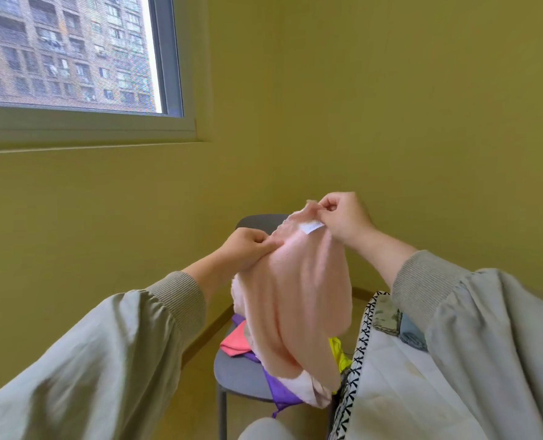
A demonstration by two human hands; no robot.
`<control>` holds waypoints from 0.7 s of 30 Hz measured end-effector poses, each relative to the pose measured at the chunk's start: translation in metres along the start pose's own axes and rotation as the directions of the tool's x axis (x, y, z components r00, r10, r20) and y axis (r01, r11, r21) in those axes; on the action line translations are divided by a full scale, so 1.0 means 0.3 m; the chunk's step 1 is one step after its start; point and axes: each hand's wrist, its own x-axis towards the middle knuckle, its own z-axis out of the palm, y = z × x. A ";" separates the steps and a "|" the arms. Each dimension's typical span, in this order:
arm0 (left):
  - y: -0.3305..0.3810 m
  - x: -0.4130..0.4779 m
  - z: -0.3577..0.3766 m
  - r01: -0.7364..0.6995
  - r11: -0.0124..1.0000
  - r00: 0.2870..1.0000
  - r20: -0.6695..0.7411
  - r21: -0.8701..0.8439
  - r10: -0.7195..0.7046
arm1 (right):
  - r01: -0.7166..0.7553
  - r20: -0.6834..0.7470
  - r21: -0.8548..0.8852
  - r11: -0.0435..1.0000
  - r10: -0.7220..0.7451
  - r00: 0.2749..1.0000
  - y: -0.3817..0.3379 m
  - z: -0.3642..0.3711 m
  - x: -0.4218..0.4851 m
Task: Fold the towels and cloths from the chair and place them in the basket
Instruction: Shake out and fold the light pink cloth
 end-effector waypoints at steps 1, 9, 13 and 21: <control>-0.003 0.001 -0.003 0.009 0.999 0.999 0.037 0.037 -0.010 | -0.003 -0.072 -0.024 1.000 0.001 0.997 0.008 -0.006 0.006; -0.075 0.042 -0.040 0.254 0.922 0.967 -0.056 0.291 -0.249 | -0.195 -0.367 -0.059 0.979 0.160 0.916 0.127 -0.099 0.032; -0.111 0.066 -0.032 0.232 0.931 0.958 -0.232 0.283 -0.169 | -0.228 -0.380 -0.077 0.971 0.183 0.907 0.190 -0.104 0.003; -0.065 0.065 0.011 0.163 0.809 0.987 -0.098 0.564 -0.130 | -0.302 -0.505 -0.077 0.950 0.224 0.834 0.230 -0.187 -0.065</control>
